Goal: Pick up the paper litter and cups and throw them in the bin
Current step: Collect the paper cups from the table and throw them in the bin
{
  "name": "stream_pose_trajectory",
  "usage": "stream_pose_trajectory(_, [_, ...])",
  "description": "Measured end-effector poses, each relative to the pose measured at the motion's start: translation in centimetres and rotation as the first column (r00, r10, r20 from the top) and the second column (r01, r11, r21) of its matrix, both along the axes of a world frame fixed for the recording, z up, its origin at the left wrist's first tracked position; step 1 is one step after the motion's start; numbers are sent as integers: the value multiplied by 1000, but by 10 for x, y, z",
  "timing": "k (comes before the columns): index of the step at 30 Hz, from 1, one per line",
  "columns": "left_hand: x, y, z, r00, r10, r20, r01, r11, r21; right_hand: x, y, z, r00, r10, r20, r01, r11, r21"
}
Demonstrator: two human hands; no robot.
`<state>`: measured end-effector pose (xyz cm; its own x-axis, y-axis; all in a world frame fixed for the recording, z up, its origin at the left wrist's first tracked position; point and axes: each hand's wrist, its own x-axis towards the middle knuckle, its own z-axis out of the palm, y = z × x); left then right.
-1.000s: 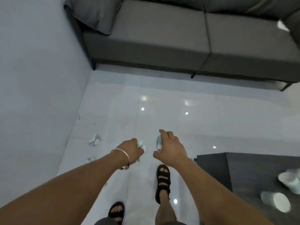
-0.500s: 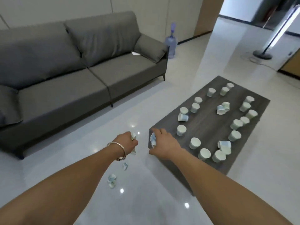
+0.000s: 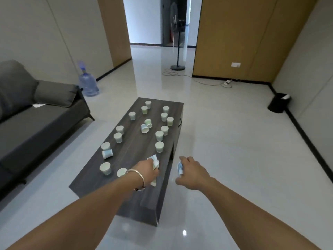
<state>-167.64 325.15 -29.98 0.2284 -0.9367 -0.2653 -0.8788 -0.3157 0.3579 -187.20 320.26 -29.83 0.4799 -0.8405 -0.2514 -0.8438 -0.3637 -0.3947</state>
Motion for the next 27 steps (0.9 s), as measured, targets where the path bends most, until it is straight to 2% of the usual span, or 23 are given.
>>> stream_pose_trajectory(5, [-112,-79,1,980,-200,-2,200,979,26,-115,-49,0,985,-171,-12,171,985,16])
stream_pose_trajectory(12, [-211,-199,-24,932,-362,-24,362,930,67,-211,-125,-19,956,-292,-41,293,956,29])
stream_pose_trajectory(21, [-308,-416,-35,871,-489,-53,492,867,77,-307,-301,-24,899,-427,-99,433,900,51])
stream_pose_trajectory(27, [-391,-543,-19,825,-558,-86,563,825,47,-386,-411,-15,842,-536,-65,538,842,25])
